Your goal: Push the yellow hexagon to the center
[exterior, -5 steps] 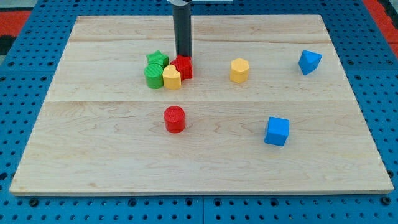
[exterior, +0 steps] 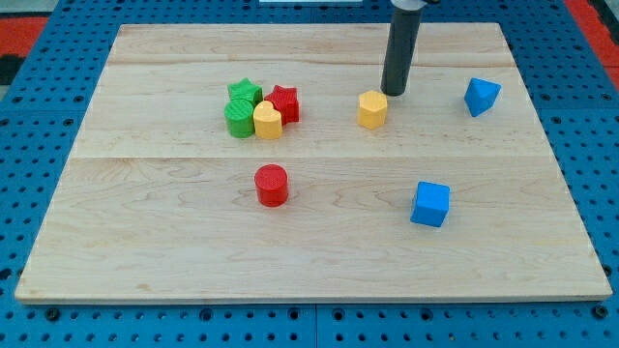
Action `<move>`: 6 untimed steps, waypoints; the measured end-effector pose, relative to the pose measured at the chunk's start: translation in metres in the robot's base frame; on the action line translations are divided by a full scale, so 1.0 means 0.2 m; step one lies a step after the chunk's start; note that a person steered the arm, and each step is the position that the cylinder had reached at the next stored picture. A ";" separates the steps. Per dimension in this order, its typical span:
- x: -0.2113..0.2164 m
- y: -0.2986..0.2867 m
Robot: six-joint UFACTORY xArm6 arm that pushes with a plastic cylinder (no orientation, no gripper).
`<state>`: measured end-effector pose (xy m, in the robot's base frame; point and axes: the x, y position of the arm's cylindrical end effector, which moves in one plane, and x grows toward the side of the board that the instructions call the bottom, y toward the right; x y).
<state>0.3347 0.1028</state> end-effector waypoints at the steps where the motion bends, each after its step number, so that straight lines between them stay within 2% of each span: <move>1: 0.05 -0.02; 3: 0.11 -0.13; 6: 0.23 -0.10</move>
